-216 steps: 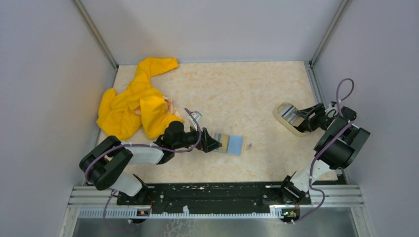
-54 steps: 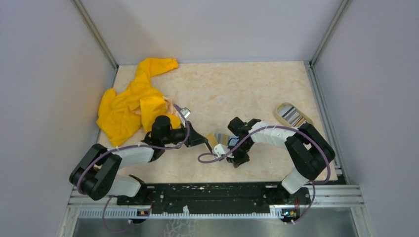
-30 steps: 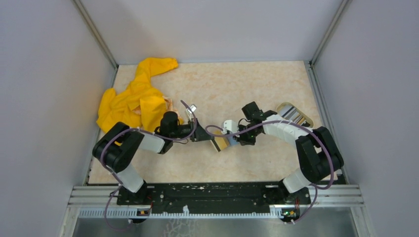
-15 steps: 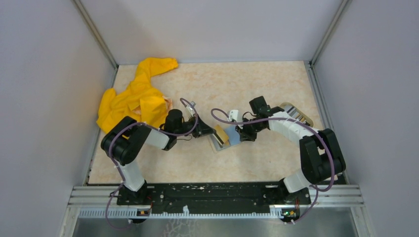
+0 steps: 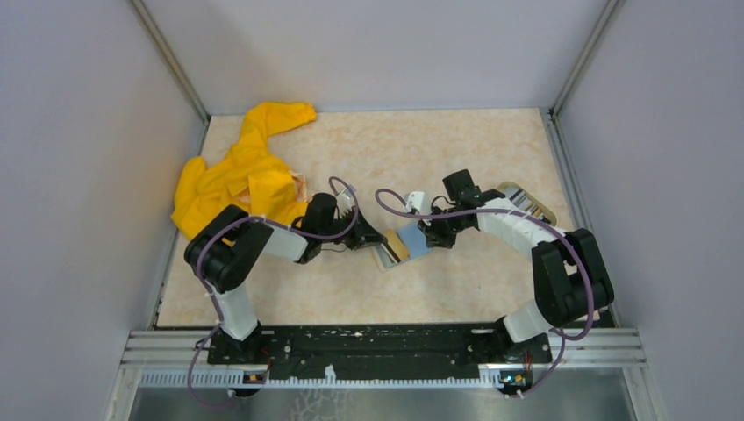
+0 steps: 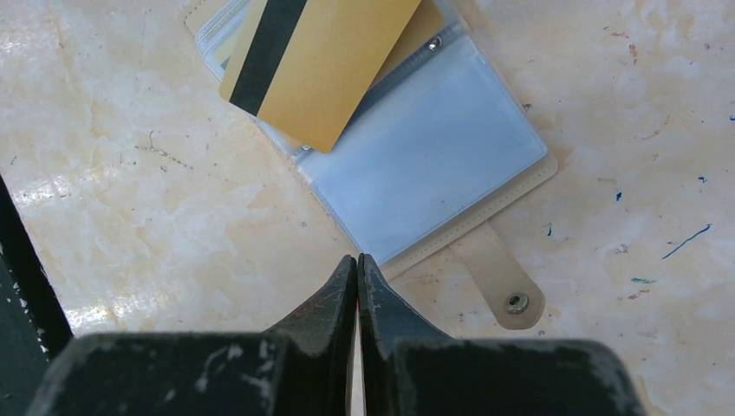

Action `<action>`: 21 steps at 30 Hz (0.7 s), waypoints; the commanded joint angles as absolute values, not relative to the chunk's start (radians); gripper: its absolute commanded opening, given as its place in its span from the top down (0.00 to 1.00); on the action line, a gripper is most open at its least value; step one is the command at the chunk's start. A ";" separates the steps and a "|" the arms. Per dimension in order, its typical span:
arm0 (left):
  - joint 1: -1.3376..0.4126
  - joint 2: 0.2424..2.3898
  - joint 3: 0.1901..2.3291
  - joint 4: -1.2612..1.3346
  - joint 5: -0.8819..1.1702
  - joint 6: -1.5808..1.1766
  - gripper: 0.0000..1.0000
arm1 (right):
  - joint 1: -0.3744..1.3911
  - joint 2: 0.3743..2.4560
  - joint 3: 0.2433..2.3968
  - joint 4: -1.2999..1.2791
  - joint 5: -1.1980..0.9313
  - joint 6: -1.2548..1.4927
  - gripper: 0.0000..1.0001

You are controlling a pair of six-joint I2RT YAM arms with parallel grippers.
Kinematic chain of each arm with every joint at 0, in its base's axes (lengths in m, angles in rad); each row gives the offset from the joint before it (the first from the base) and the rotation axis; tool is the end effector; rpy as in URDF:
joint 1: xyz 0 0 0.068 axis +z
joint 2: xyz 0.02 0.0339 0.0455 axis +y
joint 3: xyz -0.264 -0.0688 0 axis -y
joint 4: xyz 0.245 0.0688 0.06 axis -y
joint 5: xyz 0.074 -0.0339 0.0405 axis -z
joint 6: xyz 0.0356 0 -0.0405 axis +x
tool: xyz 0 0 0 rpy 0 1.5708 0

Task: Put the credit cards into the card holder
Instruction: Insert the credit card into the card holder.

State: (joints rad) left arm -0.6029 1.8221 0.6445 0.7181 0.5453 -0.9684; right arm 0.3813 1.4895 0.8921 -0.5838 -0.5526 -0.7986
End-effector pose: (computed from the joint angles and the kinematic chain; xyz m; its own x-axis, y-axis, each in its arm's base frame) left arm 0.2601 -0.2015 0.1196 -0.9220 -0.2206 -0.3183 0.1907 0.4569 -0.8689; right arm 0.2478 0.1195 0.1919 -0.2396 -0.7530 -0.6128 -0.9652 0.2528 0.0667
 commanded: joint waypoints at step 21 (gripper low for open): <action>-0.652 1.861 0.761 0.489 0.455 -0.928 1.00 | 0.373 1.456 0.911 -0.550 -0.551 -0.779 0.99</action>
State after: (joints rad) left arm -0.6418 1.8397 0.7399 0.5365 0.4732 -0.9466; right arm 0.3813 1.4895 0.8921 -0.5686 -0.5426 -0.7879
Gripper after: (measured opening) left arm 0.007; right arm 0.014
